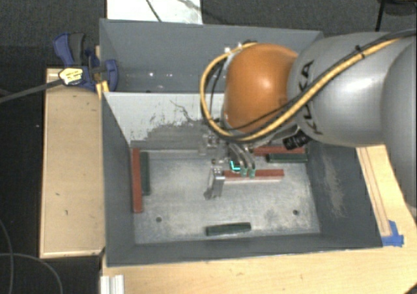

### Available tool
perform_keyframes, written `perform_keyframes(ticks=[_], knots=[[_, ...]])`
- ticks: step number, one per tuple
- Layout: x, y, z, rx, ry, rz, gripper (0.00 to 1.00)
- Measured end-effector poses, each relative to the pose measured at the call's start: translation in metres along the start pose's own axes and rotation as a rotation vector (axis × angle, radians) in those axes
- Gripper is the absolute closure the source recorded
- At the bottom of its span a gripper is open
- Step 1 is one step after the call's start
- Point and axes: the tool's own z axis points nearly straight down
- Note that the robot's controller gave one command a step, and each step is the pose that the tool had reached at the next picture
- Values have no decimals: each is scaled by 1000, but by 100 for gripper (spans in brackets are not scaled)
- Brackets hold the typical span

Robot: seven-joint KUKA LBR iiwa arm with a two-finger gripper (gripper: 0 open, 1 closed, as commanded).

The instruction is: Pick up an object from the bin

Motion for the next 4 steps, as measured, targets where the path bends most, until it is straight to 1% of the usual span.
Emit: perform_keyframes(ticks=[1, 2, 3, 4], knots=[[-2, -1, -4, -1, -8, 4, 0], [42, -37, 62, -1, -11, -56, 0], [56, -56, 69, 0, 0, 21, 0], [1, -94, 65, 0, -8, -131, 0]])
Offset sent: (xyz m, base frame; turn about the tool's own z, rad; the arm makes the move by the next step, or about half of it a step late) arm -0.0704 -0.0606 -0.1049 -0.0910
